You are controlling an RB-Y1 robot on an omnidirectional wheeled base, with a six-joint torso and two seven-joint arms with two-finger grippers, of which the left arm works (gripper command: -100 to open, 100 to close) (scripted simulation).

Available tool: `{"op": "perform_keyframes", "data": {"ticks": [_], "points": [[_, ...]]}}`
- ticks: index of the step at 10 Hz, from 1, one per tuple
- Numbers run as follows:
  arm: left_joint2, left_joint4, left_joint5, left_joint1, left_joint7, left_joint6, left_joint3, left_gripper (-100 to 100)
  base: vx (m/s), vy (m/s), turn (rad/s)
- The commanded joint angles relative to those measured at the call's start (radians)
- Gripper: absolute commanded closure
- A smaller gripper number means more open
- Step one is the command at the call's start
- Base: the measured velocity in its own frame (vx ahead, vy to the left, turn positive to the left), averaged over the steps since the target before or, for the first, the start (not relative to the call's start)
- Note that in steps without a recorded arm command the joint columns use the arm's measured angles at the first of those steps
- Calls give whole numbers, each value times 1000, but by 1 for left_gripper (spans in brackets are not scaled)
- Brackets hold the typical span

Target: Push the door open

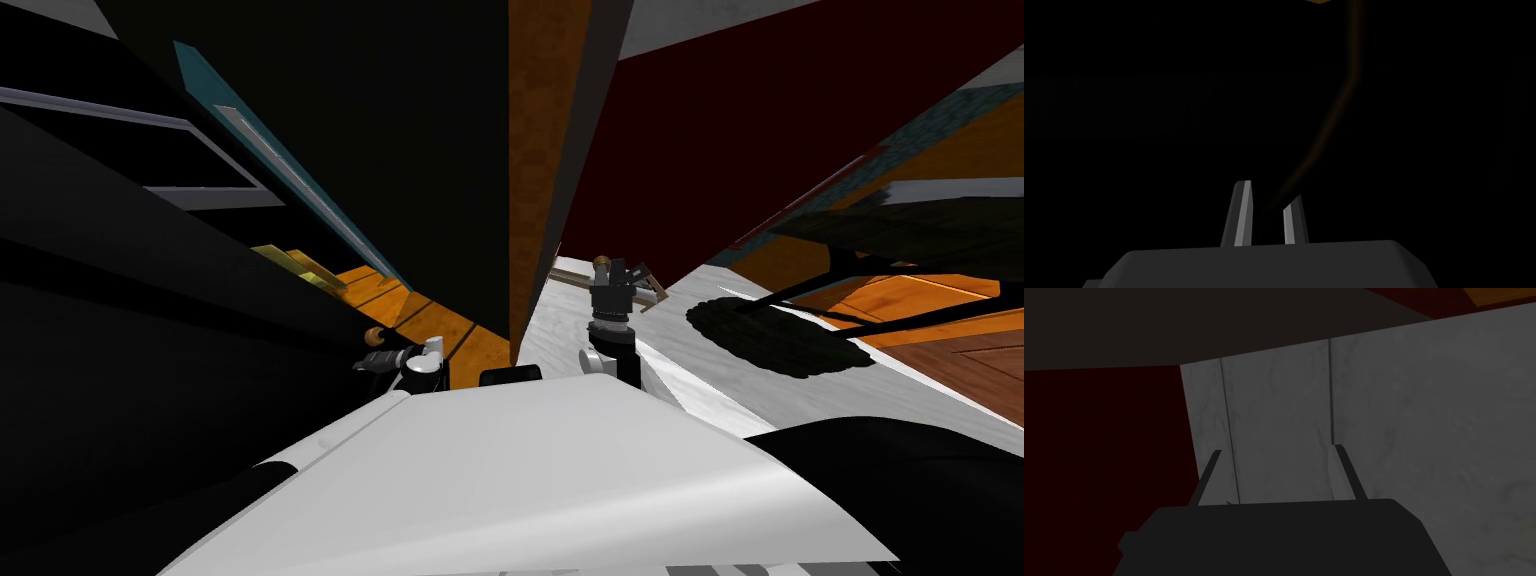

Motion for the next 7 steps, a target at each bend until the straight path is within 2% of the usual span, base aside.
{"op": "perform_keyframes", "data": {"ticks": [1, 2, 3, 4, 7], "points": [[20, 13, 5, -5, -2, -29, 11, 100, -2, 54, -10], [21, 18, 10, -8, -3, -39, 18, 100, -3, 81, -36], [21, 18, 10, -8, -3, -39, 18, 100, -2, 65, -24], [21, 32, 24, -18, -6, -71, 39, 100, 8, 133, -74], [20, 47, 38, -28, -9, -103, 61, 100, -13, 136, -39]]}}
